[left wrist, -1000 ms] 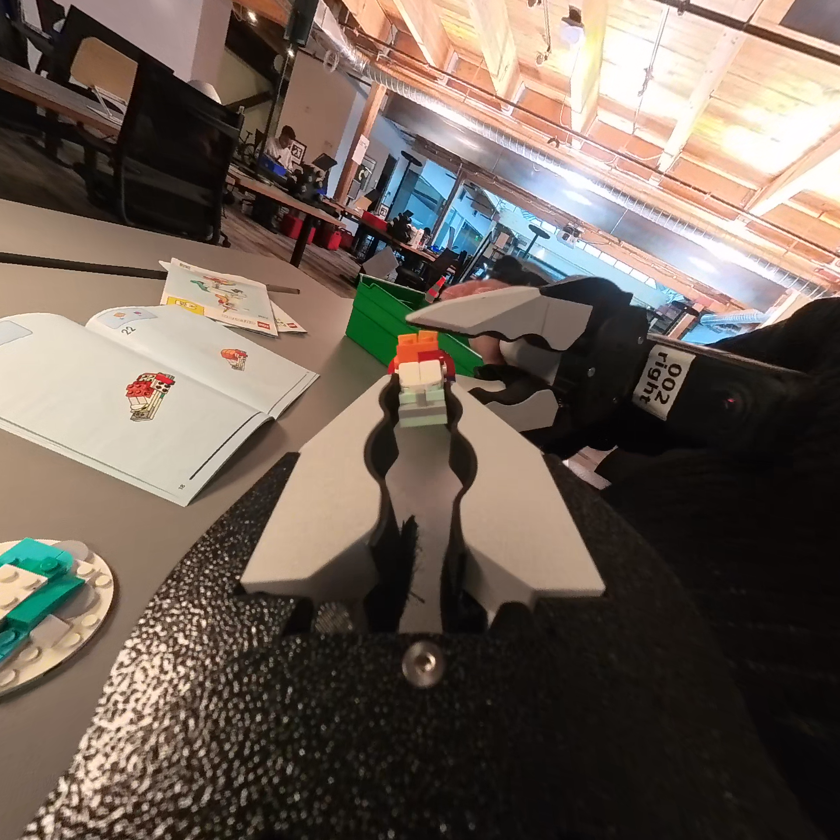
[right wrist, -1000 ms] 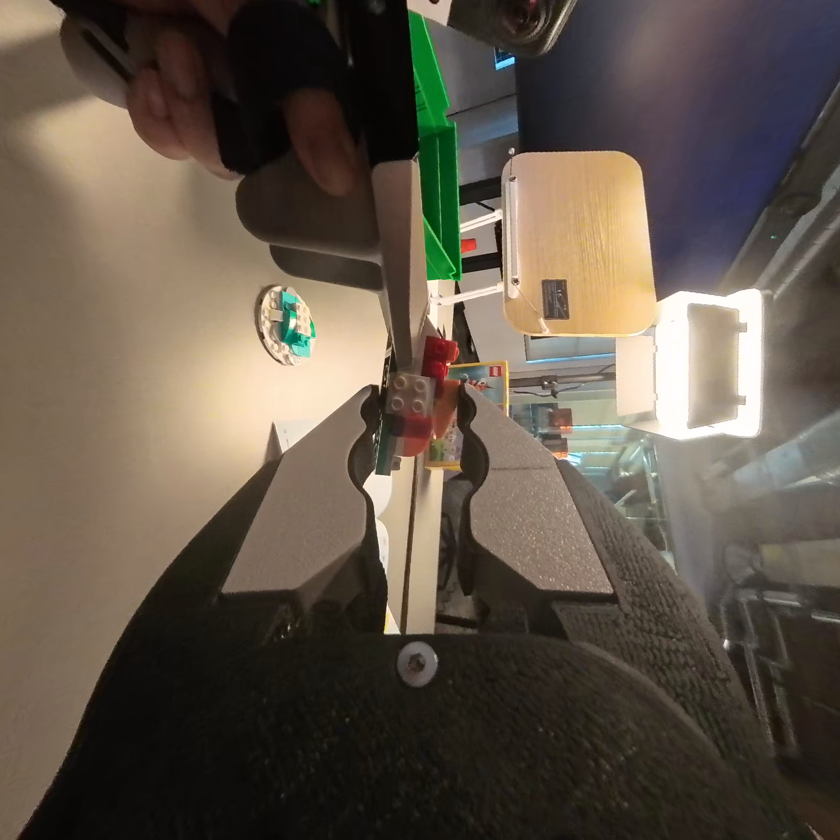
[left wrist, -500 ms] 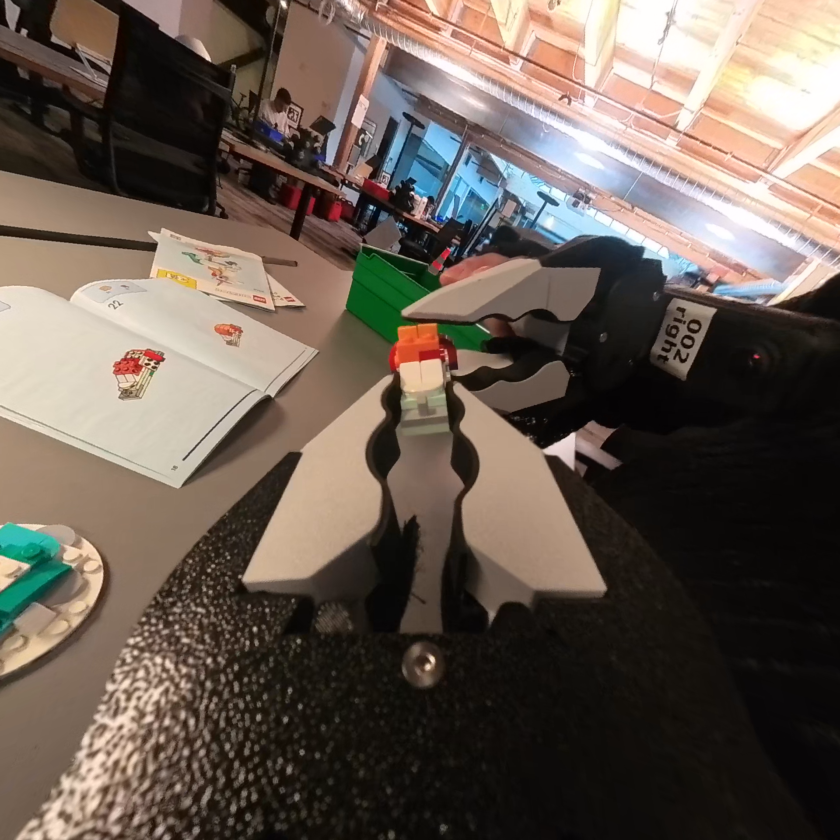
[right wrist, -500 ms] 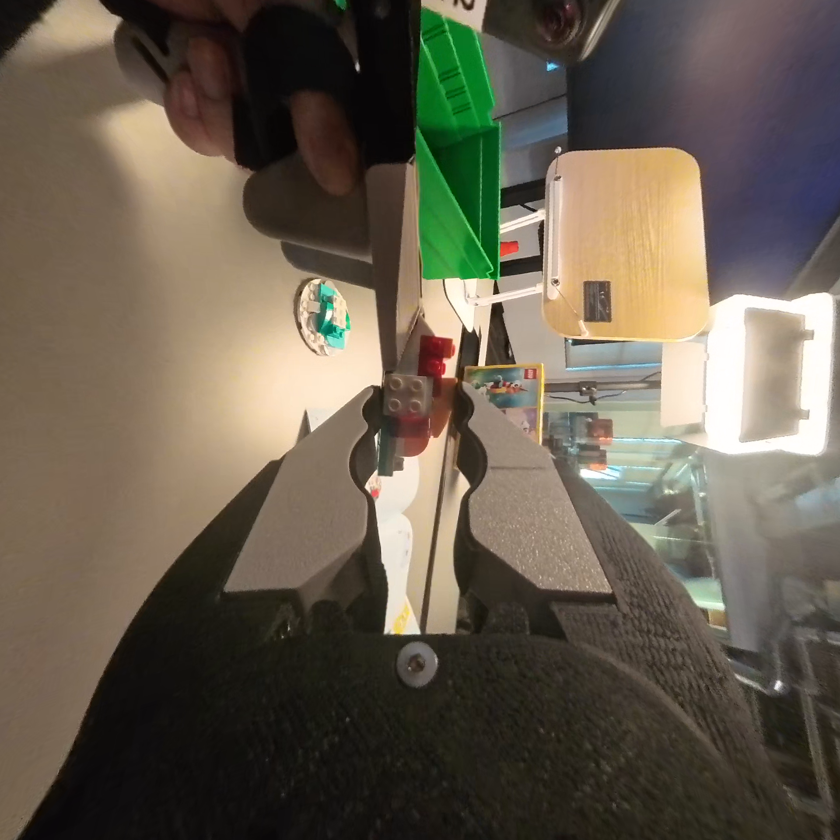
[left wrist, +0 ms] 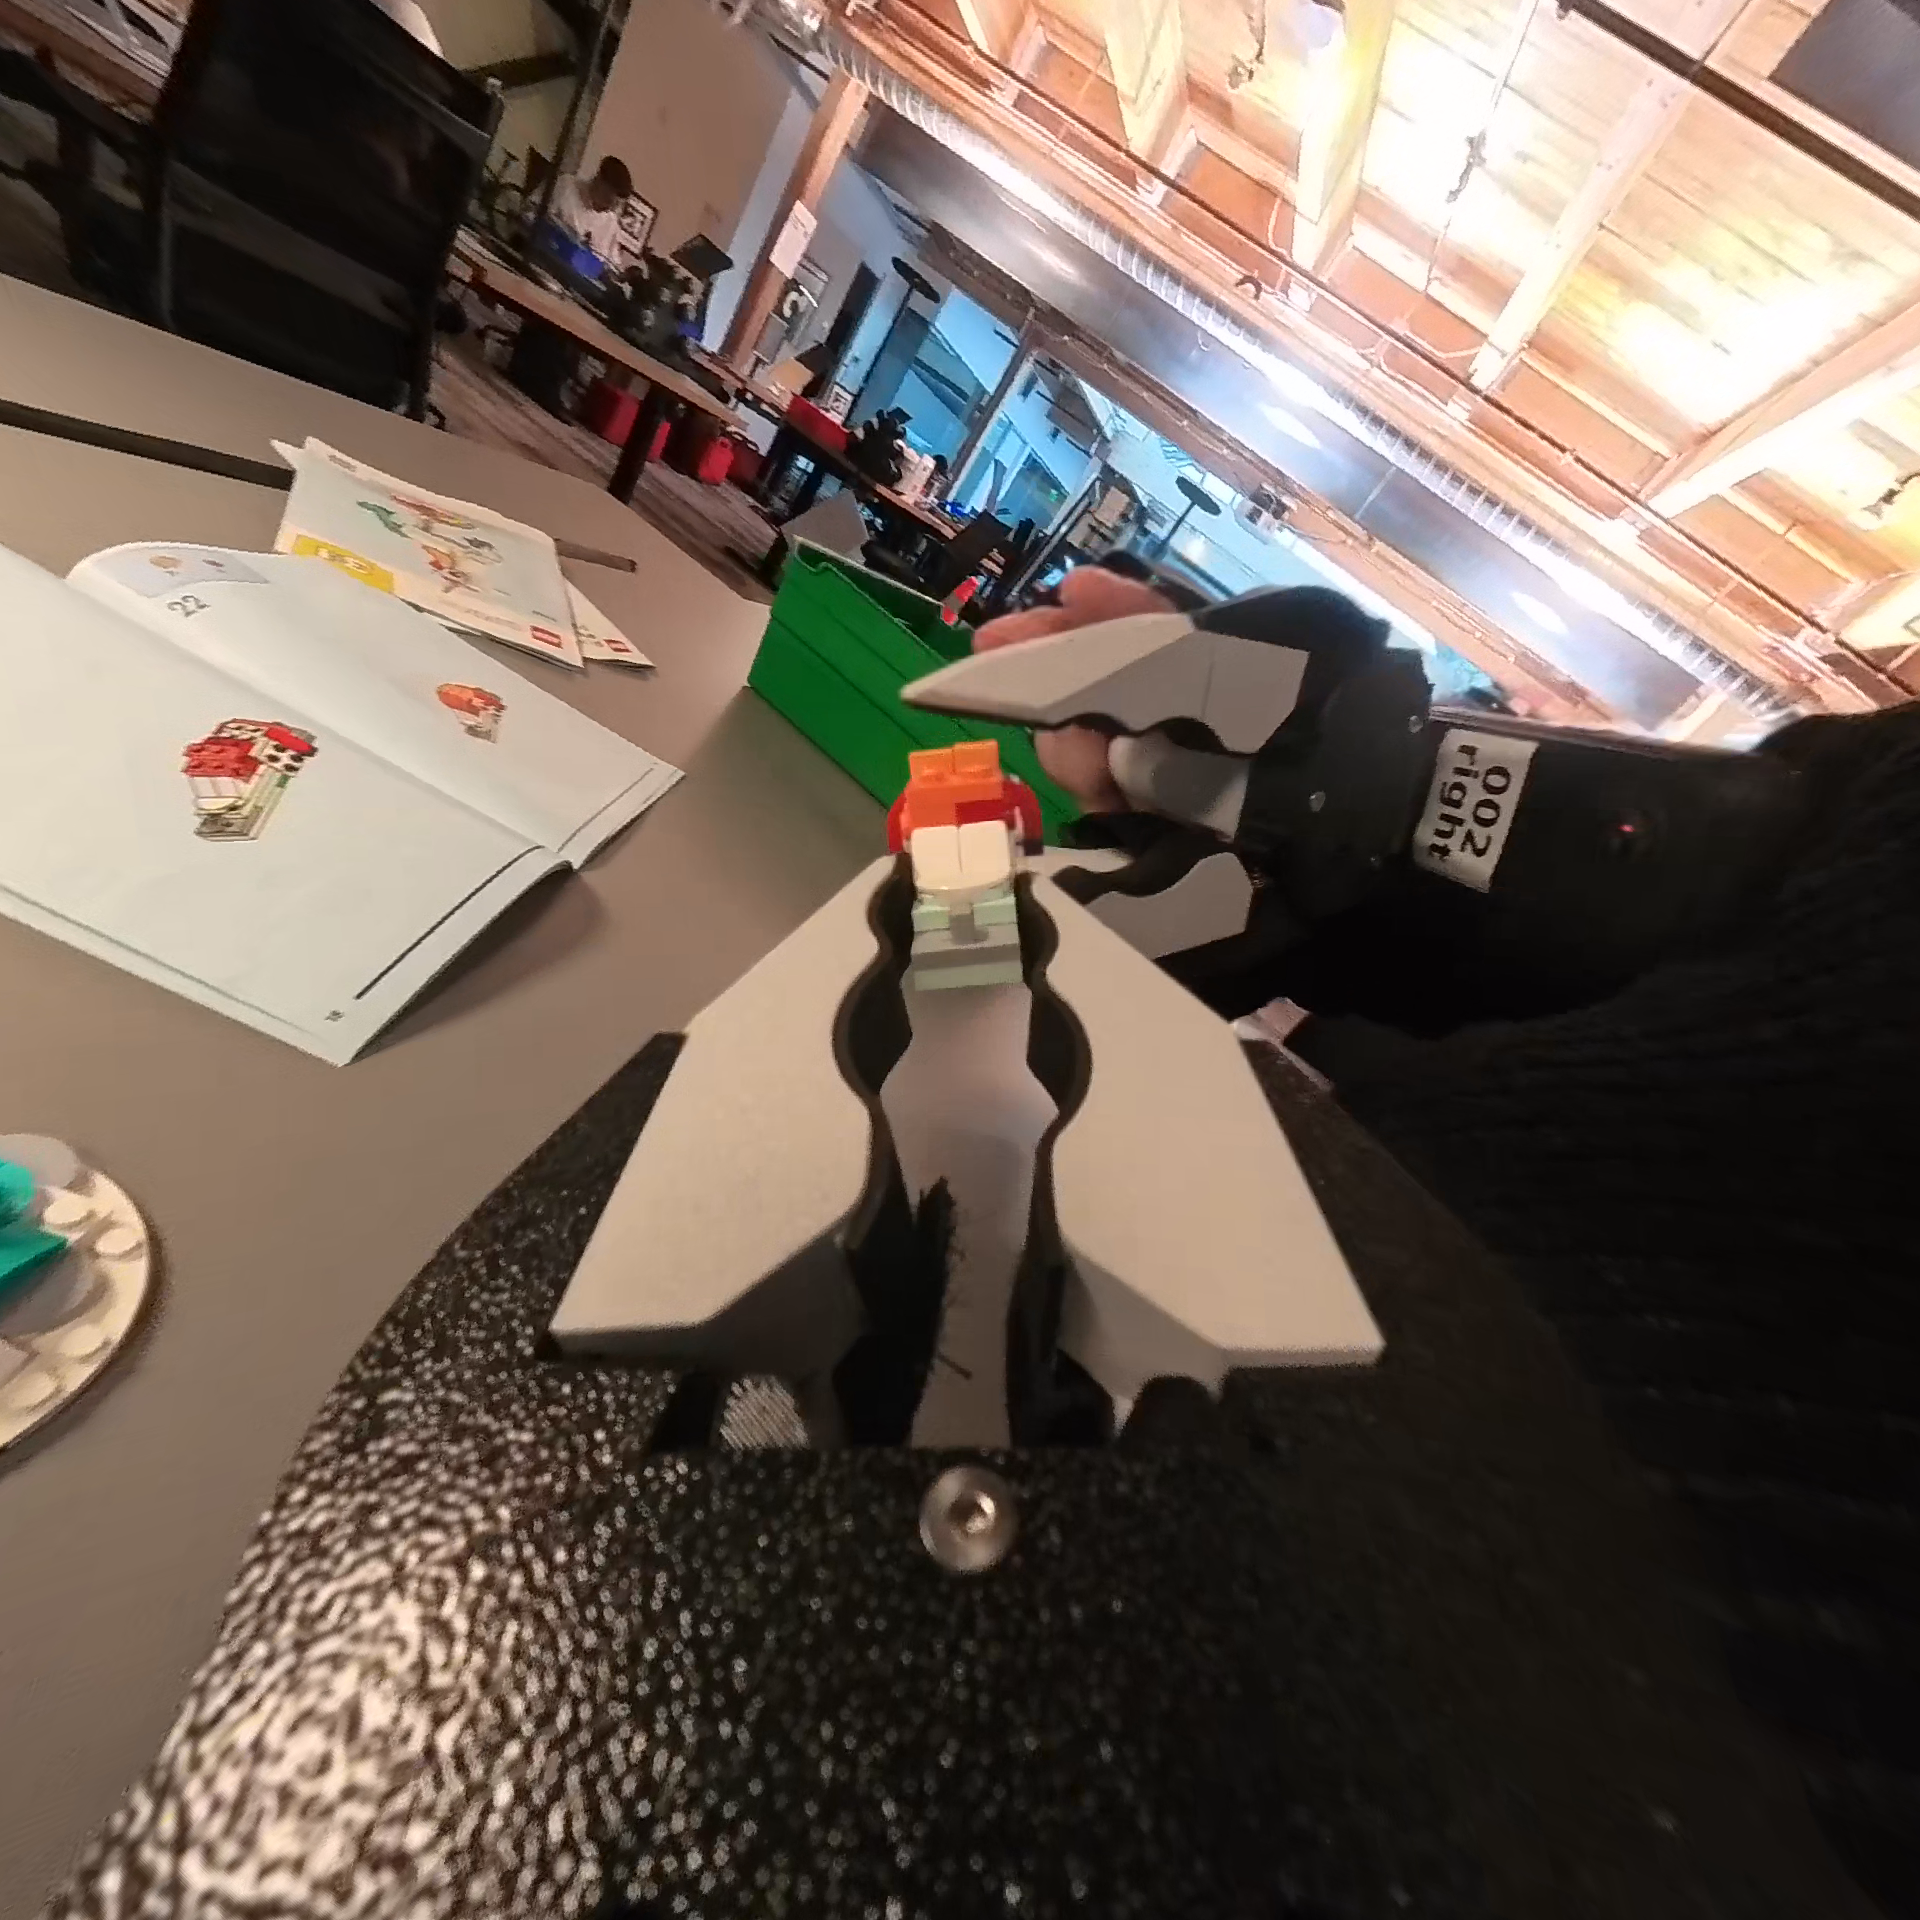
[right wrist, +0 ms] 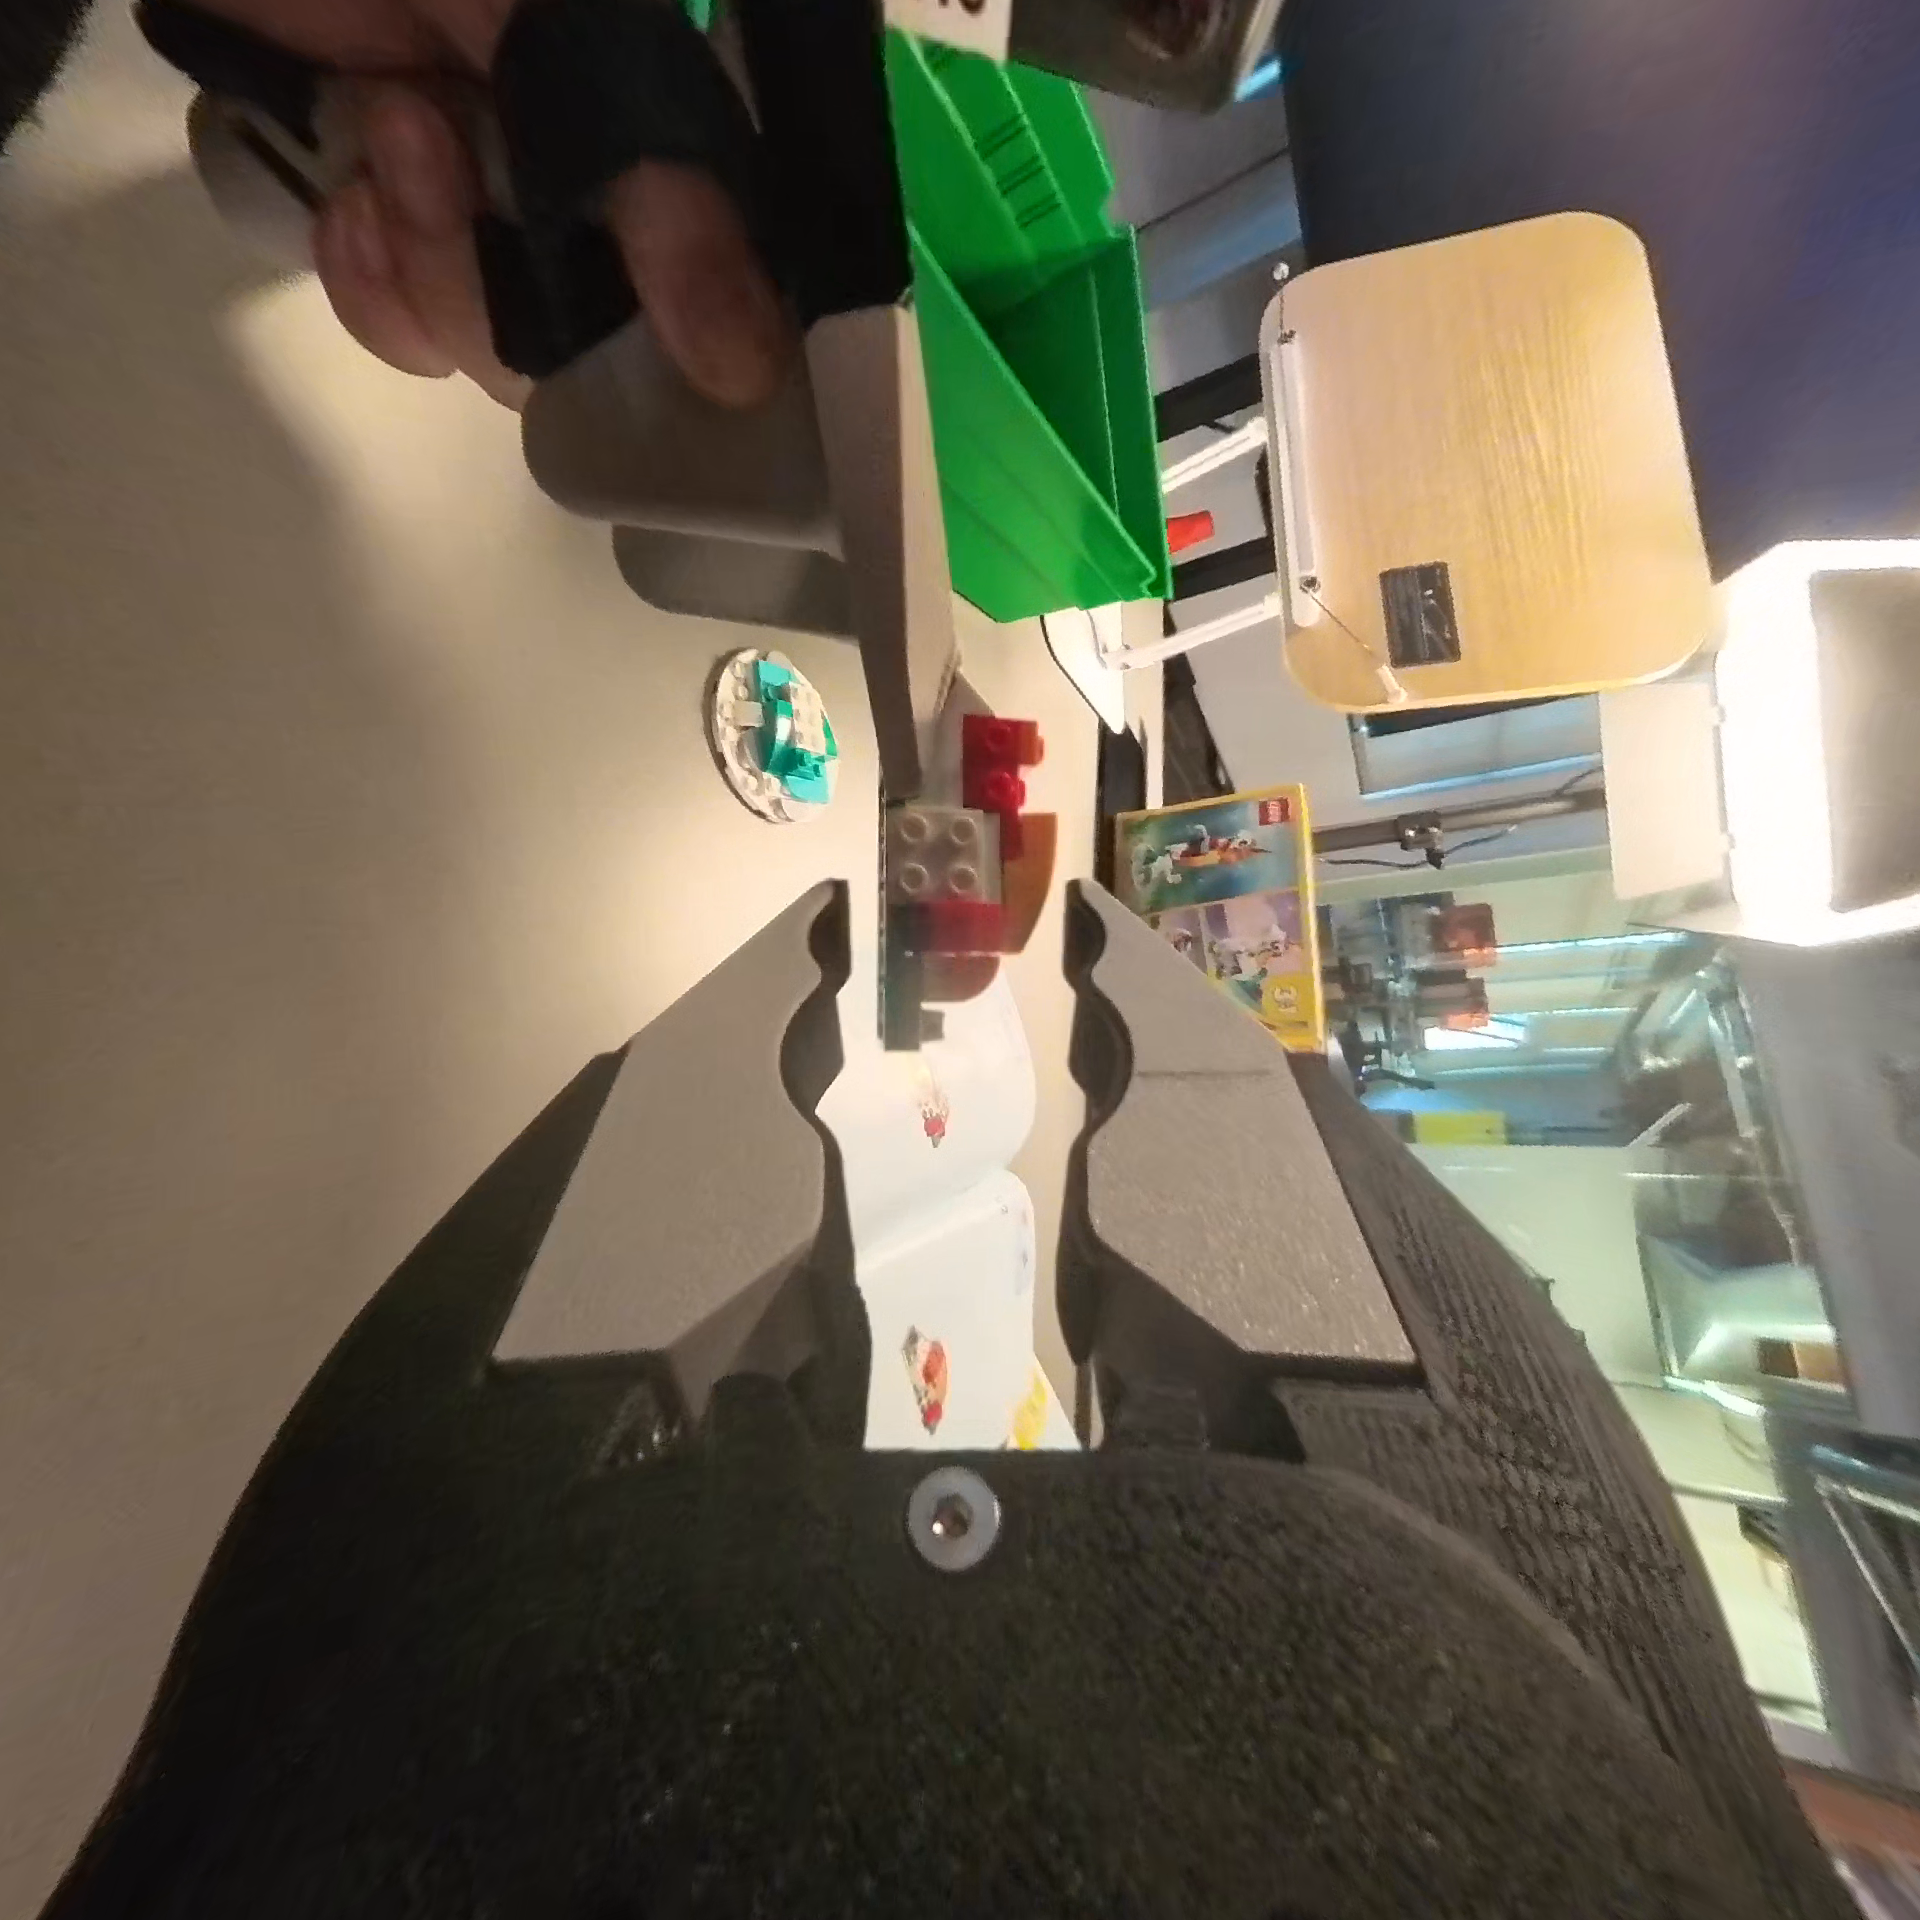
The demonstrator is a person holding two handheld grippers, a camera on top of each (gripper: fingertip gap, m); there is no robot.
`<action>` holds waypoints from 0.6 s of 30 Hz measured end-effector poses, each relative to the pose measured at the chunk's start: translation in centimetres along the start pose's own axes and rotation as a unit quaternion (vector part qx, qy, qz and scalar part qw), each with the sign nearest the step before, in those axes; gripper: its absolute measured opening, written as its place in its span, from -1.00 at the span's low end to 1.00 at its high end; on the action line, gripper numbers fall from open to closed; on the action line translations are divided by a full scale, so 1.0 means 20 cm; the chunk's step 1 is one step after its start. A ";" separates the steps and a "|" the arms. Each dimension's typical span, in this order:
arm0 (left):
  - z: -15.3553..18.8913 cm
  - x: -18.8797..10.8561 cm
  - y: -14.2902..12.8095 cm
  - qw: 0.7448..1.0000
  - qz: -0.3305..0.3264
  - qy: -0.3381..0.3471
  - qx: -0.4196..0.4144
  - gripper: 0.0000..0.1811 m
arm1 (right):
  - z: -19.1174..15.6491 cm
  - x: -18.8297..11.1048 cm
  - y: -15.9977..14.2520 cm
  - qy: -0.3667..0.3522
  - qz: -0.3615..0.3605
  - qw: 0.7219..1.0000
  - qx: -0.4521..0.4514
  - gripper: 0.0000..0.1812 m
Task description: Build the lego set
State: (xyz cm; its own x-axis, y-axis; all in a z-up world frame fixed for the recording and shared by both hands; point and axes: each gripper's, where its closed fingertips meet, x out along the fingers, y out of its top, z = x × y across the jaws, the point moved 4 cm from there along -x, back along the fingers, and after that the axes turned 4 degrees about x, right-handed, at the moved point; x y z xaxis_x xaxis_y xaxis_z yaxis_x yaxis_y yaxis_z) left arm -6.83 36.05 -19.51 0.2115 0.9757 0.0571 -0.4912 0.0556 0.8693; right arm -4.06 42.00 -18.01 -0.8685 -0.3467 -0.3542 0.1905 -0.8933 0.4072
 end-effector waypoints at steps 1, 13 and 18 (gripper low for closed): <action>0.01 0.01 0.00 1.000 -0.003 -0.005 0.002 -0.83 | 0.00 0.00 0.00 -0.003 0.002 1.000 -0.004 -0.62; 0.03 0.02 0.00 1.000 0.003 -0.021 -0.012 -0.83 | 0.00 -0.02 0.01 -0.039 0.003 0.999 0.032 -0.69; 0.02 0.01 0.02 0.998 0.019 -0.032 -0.042 -0.83 | 0.01 -0.03 0.00 -0.047 0.014 0.997 0.060 -0.66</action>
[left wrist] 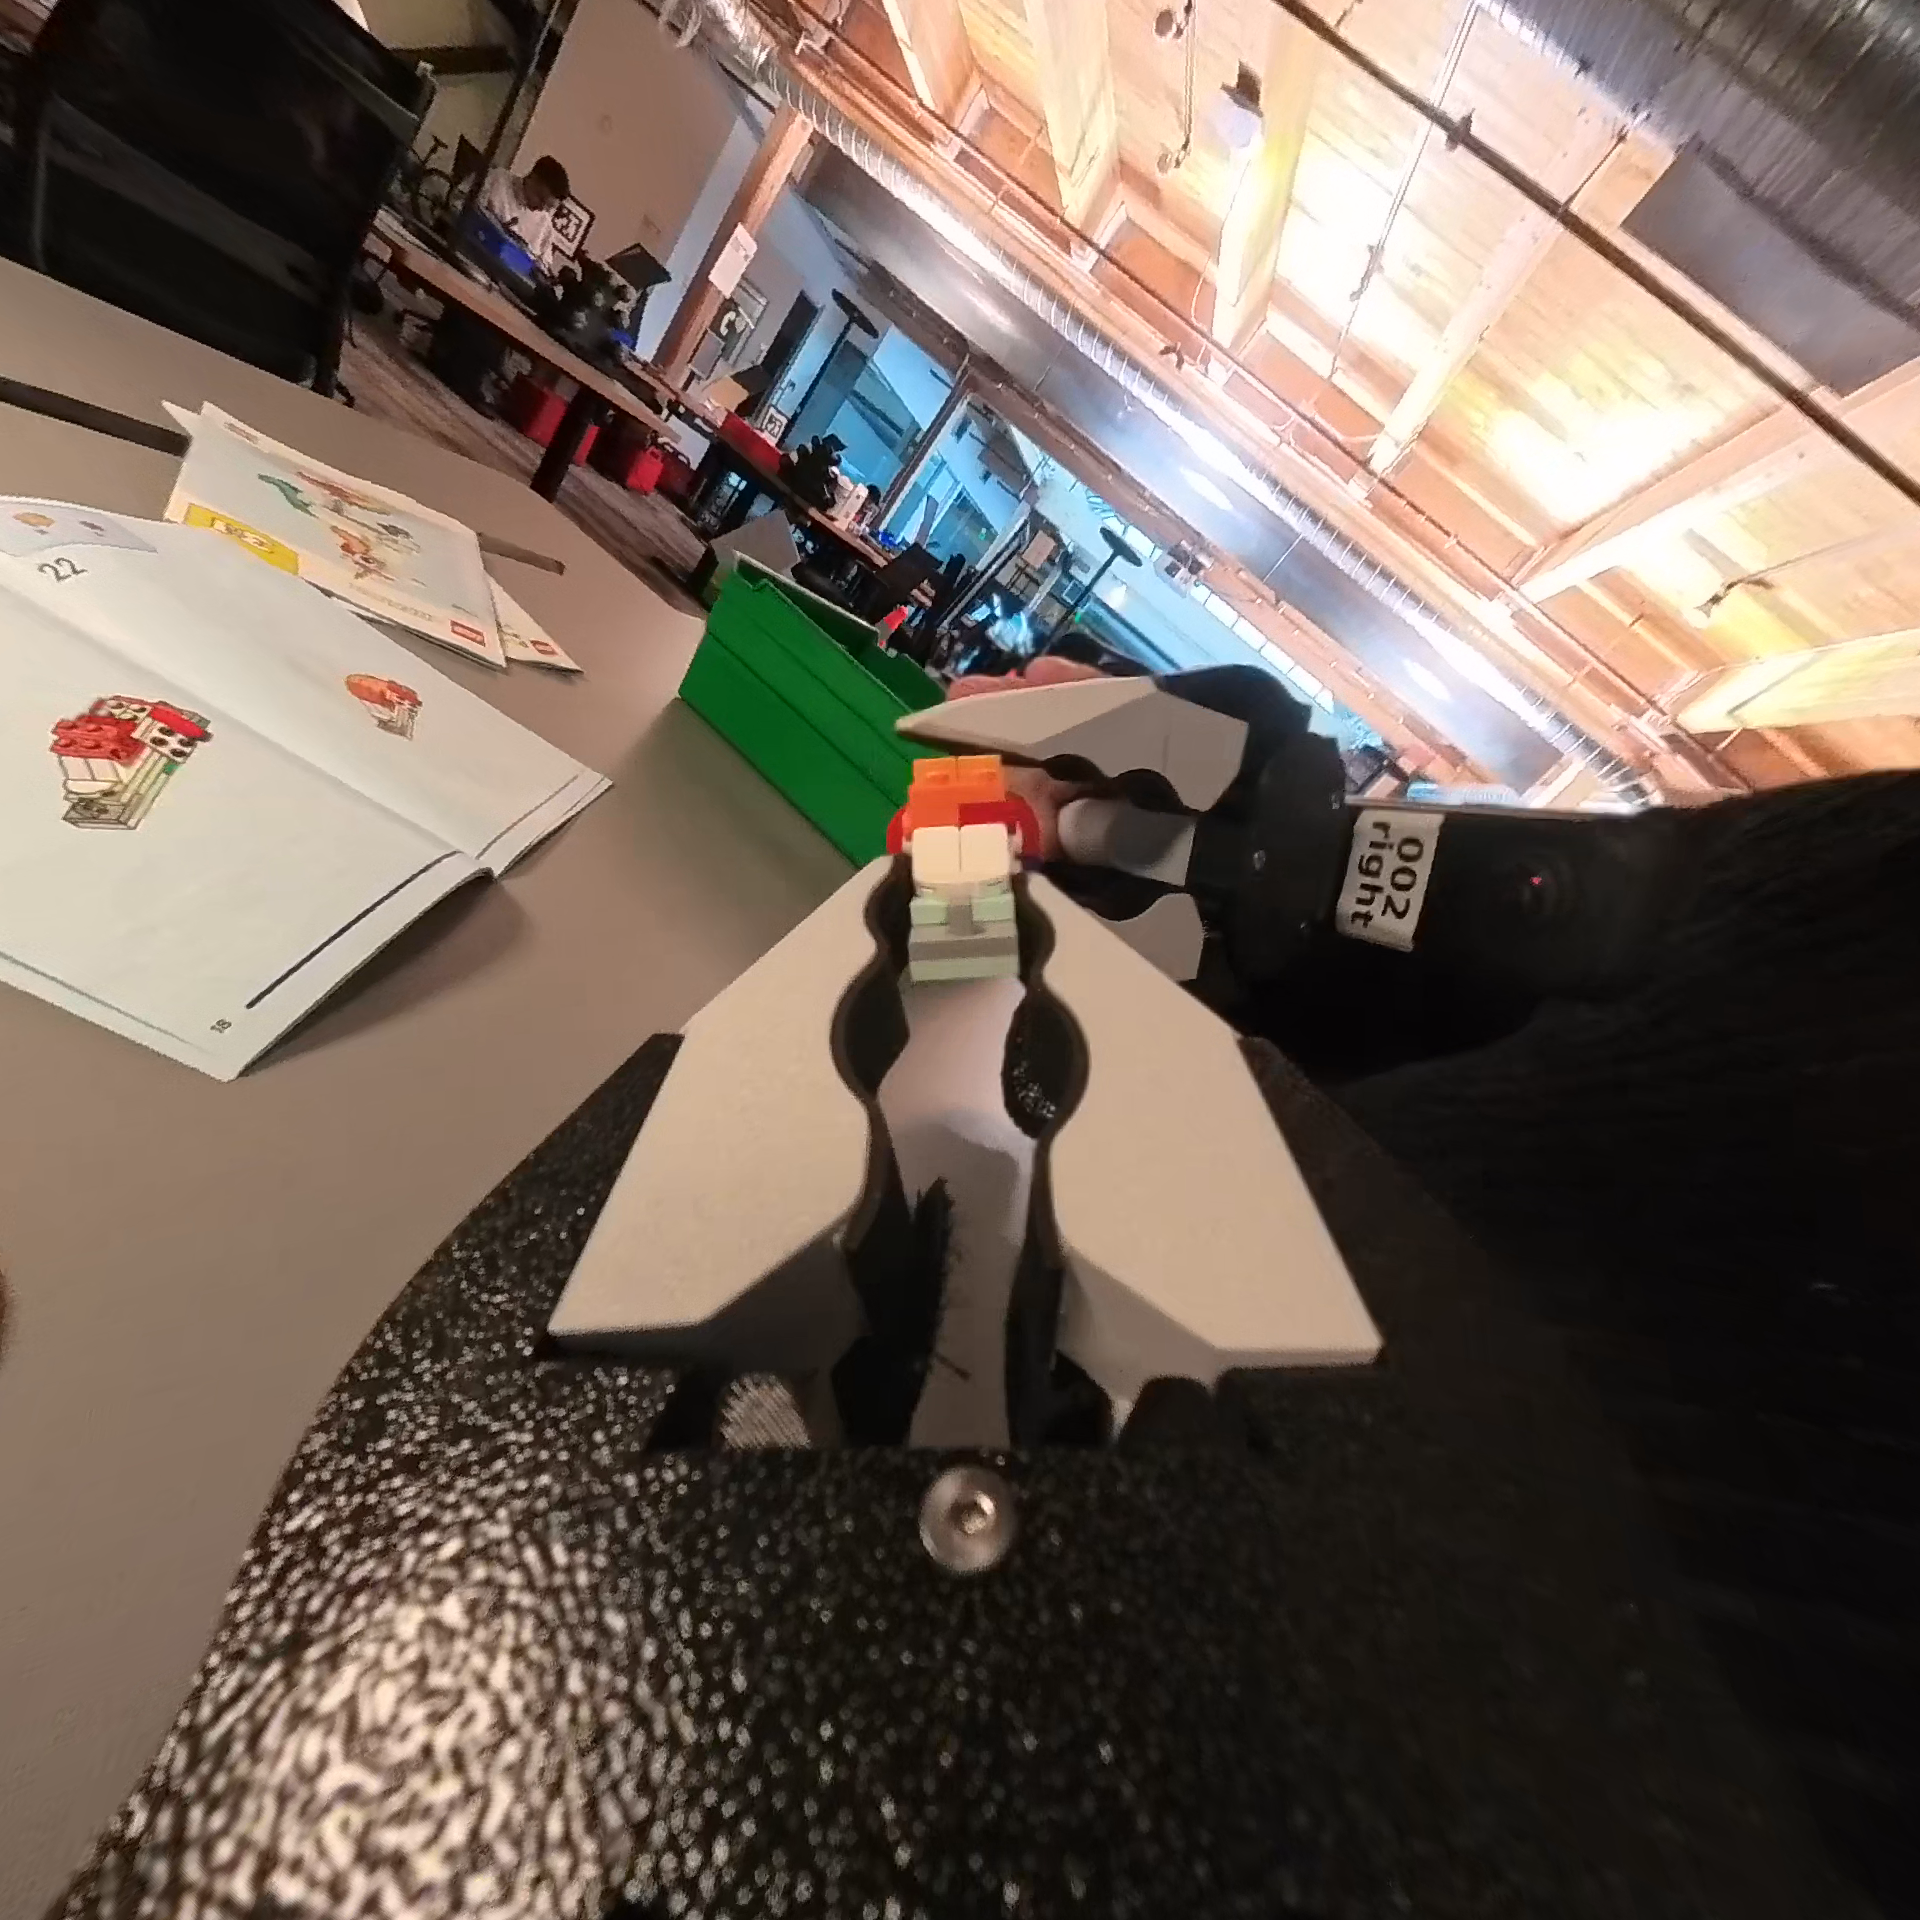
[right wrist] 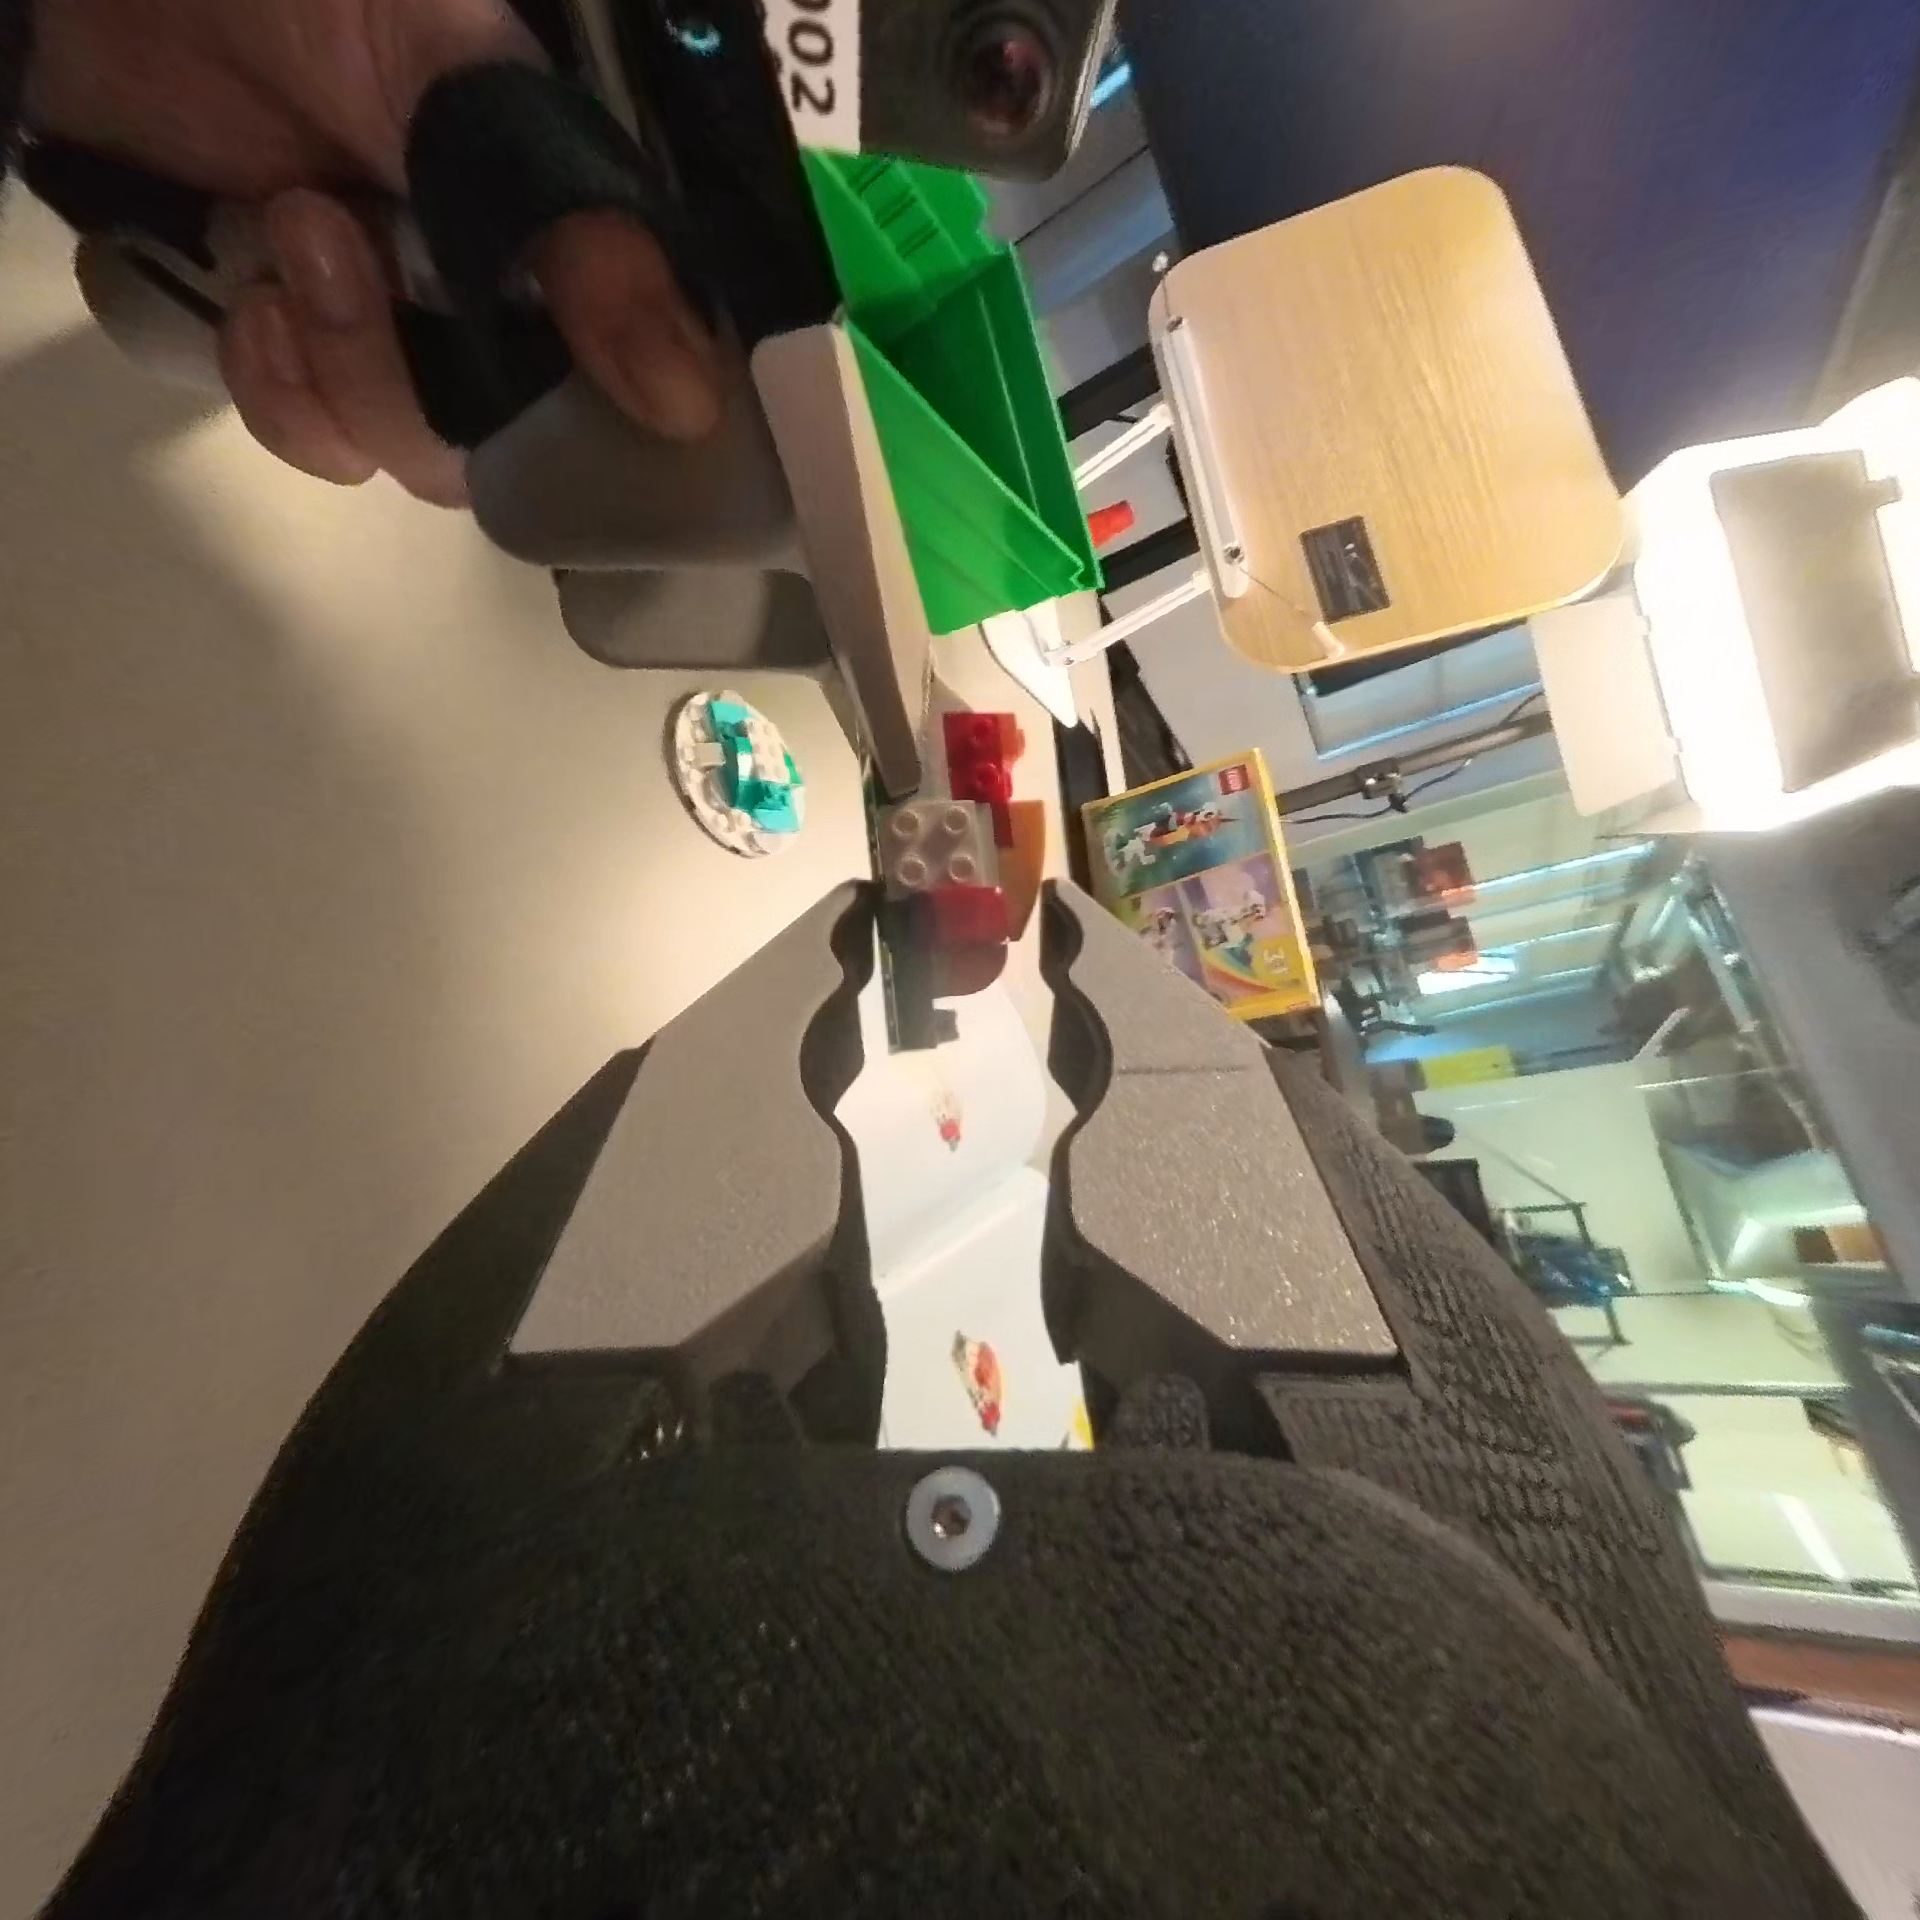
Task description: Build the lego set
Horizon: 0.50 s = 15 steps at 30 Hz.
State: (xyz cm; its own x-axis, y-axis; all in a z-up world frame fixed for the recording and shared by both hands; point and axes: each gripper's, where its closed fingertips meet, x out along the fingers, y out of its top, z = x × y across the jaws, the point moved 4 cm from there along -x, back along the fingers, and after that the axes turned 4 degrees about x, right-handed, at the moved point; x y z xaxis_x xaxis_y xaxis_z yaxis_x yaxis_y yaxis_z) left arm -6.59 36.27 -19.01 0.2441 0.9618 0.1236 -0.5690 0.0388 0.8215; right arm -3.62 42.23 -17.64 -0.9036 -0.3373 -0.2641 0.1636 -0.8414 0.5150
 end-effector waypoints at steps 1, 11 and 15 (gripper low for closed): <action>-0.01 0.00 0.00 1.000 0.001 0.005 -0.002 -0.83 | 0.01 -0.01 0.00 -0.003 0.002 1.000 -0.001 -0.62; -0.03 -0.01 -0.02 1.000 -0.009 0.009 0.000 -0.83 | -0.01 -0.04 -0.02 0.016 0.014 1.000 0.000 -0.74; -0.05 0.00 -0.04 1.000 -0.021 0.009 0.000 -0.83 | -0.04 -0.04 -0.05 0.031 0.012 0.999 0.033 -0.64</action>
State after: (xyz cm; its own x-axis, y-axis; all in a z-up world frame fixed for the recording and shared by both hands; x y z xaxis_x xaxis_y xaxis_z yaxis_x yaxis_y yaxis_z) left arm -6.96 36.61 -20.21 0.2540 0.9640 0.0788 -0.5590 0.0798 0.8253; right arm -2.84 43.06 -18.62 -0.8732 -0.3847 -0.2992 0.1571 -0.8034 0.5744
